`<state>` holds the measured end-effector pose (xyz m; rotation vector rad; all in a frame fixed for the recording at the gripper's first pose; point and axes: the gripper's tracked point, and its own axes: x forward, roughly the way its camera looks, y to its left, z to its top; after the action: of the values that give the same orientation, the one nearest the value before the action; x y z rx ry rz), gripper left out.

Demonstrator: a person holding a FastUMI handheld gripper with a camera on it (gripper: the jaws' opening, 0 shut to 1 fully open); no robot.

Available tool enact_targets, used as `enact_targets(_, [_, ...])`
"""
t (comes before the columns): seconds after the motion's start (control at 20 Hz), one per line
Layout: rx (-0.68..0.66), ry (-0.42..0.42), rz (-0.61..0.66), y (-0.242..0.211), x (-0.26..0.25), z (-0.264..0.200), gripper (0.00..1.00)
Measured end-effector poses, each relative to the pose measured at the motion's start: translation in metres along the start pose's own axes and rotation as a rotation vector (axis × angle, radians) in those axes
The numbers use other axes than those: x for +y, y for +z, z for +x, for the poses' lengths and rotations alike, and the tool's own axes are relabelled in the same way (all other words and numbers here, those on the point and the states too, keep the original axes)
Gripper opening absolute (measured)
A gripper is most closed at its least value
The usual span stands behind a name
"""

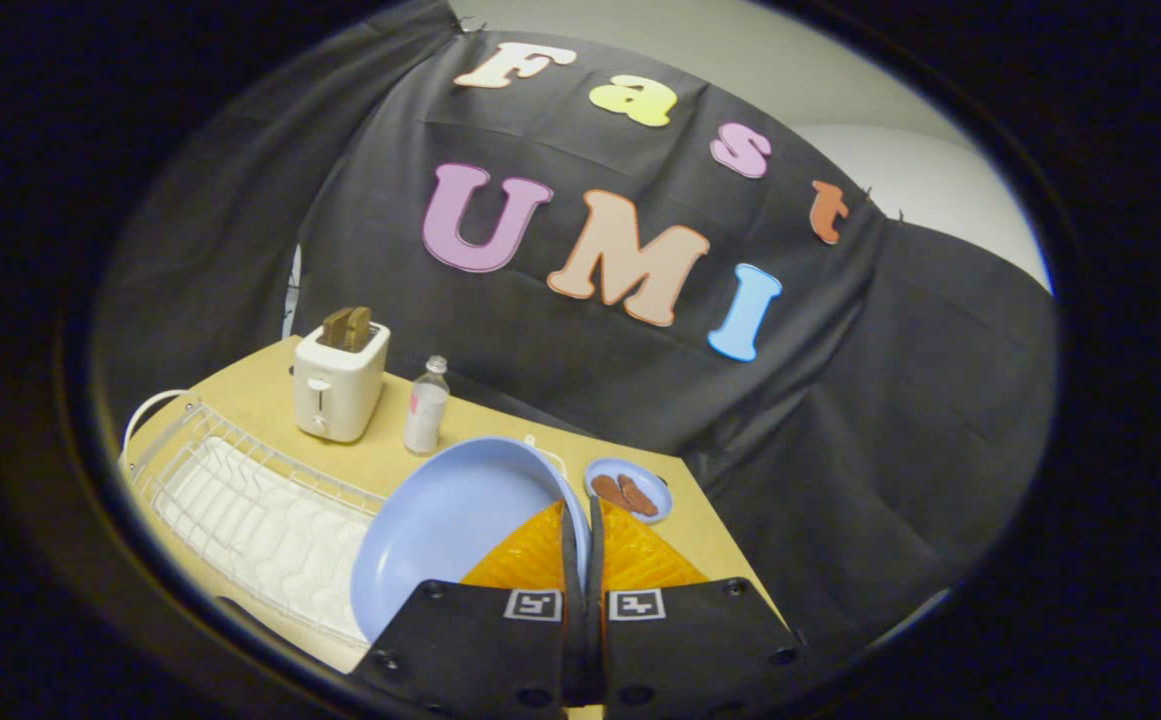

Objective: Take the plate from the dish rack, then take the spoon from the basket and place it into the plate.

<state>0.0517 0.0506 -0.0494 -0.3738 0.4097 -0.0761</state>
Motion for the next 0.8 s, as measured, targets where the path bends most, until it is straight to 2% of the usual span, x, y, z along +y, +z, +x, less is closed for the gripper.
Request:
enact_targets(0.3, [0.050,-0.011,0.100,-0.053,-0.074,-0.009,0.03])
enact_targets(0.5, [0.103,0.037,0.195,-0.098,-0.101,-0.006,0.03])
enact_targets(0.8, [0.162,0.148,0.312,-0.160,-0.110,-0.004,0.03])
